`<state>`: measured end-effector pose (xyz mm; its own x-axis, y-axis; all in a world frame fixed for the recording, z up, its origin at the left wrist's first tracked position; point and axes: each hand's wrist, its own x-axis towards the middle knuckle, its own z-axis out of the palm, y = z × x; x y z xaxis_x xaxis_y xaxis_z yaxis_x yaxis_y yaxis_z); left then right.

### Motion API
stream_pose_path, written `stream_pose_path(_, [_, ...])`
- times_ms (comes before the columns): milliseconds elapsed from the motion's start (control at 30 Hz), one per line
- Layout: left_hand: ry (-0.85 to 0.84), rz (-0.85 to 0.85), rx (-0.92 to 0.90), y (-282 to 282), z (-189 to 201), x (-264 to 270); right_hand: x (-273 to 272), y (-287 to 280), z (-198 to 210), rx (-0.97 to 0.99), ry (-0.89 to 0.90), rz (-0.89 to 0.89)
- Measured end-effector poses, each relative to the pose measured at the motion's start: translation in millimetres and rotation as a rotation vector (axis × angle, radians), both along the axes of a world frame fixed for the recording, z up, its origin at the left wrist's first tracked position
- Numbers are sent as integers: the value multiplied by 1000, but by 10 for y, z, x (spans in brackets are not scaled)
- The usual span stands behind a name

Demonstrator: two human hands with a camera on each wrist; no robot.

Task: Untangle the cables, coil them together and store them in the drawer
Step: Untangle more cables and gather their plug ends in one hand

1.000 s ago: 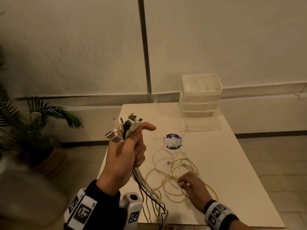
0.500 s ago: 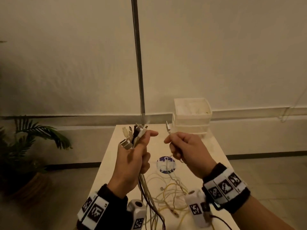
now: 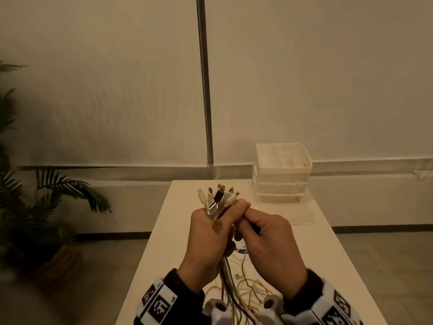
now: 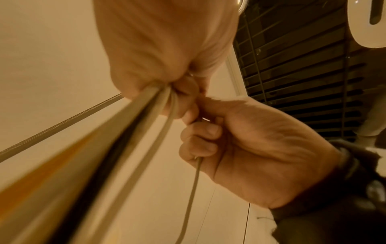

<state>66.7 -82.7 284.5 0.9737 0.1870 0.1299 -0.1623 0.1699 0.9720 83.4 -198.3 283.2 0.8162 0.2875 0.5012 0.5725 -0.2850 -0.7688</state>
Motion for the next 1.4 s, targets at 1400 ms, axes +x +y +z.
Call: stream_pose_path(1400, [-44, 89, 765, 337, -75, 223, 599, -579, -65, -180, 469, 321])
